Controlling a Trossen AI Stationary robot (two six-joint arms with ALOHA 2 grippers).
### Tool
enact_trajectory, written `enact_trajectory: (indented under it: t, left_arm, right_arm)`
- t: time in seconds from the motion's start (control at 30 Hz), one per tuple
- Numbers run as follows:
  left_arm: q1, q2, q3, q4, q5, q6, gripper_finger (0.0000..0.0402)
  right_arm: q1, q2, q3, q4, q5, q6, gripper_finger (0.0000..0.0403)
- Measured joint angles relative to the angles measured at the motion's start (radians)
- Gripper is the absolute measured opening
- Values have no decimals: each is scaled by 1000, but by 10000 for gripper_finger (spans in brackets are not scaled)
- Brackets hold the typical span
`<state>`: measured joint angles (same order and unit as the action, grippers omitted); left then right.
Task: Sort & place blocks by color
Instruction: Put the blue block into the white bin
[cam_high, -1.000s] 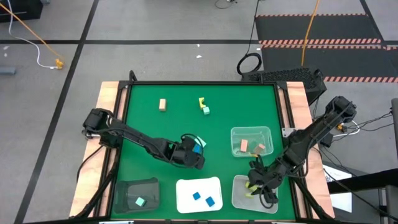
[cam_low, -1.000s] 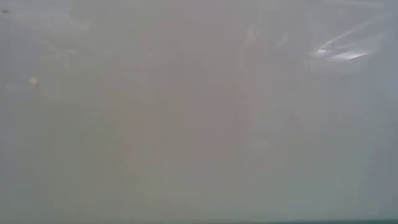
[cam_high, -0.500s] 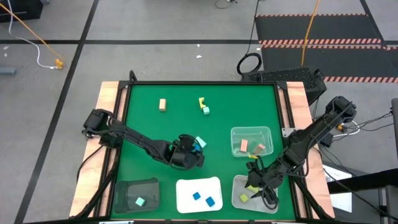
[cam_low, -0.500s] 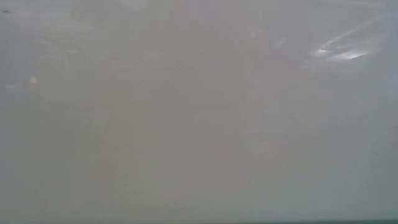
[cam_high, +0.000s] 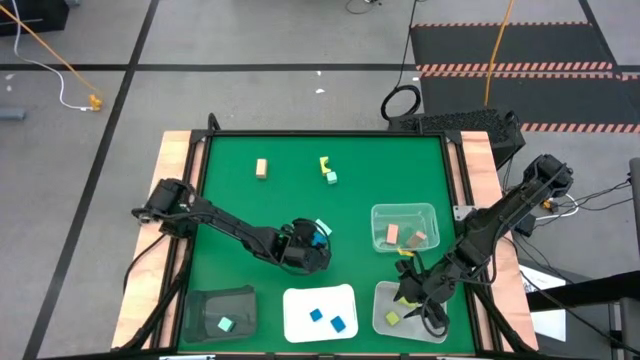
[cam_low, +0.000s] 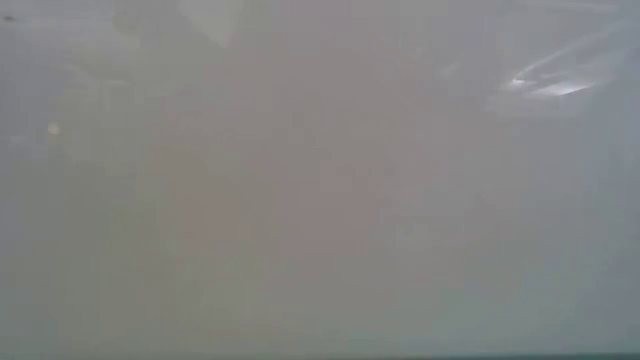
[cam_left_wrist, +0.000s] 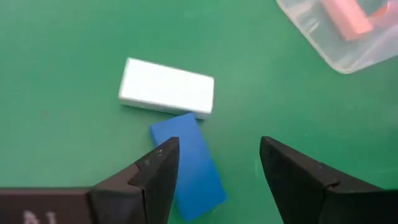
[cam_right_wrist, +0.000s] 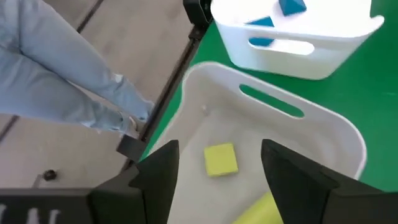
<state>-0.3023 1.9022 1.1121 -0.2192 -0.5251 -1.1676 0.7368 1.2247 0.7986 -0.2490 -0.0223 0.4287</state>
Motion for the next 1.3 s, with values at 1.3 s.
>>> enact_trajectory:
  t: [1.3]
  left_arm:
    - [-50, -130, 44, -137, 129, 175, 129]
  right_arm:
    - [-23, -31, 0, -95, -9, 221, 219]
